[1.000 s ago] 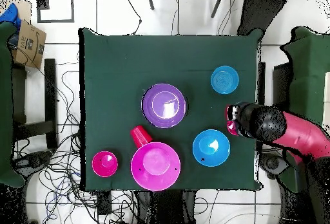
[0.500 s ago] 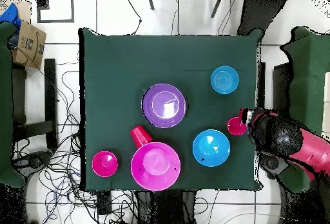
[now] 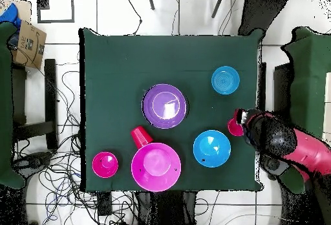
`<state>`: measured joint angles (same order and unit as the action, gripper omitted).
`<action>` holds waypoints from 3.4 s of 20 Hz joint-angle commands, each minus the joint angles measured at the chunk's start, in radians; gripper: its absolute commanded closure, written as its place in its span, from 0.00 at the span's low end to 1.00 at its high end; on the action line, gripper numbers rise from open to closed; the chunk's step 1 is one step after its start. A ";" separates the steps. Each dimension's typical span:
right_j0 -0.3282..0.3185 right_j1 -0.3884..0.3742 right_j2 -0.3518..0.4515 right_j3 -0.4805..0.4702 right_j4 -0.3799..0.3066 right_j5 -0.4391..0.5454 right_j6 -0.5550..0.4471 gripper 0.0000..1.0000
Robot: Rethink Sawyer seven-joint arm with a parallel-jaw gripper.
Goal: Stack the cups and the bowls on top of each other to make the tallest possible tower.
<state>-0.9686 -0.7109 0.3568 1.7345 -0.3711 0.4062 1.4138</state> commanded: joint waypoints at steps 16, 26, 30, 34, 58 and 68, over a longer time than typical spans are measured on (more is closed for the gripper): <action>0.119 0.143 -0.018 -0.002 -0.155 -0.162 0.036 0.00; 0.161 0.173 -0.072 -0.023 -0.199 -0.189 0.060 0.00; 0.159 0.152 -0.078 -0.007 -0.166 -0.122 0.069 0.00; 0.200 0.126 -0.160 0.007 -0.124 -0.135 0.173 0.00; 0.244 0.214 -0.243 -0.013 -0.093 -0.245 0.298 0.00; 0.209 0.287 -0.191 -0.033 -0.088 -0.280 0.277 0.00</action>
<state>-0.7636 -0.5578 0.0849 1.7491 -0.4657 0.1587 1.5768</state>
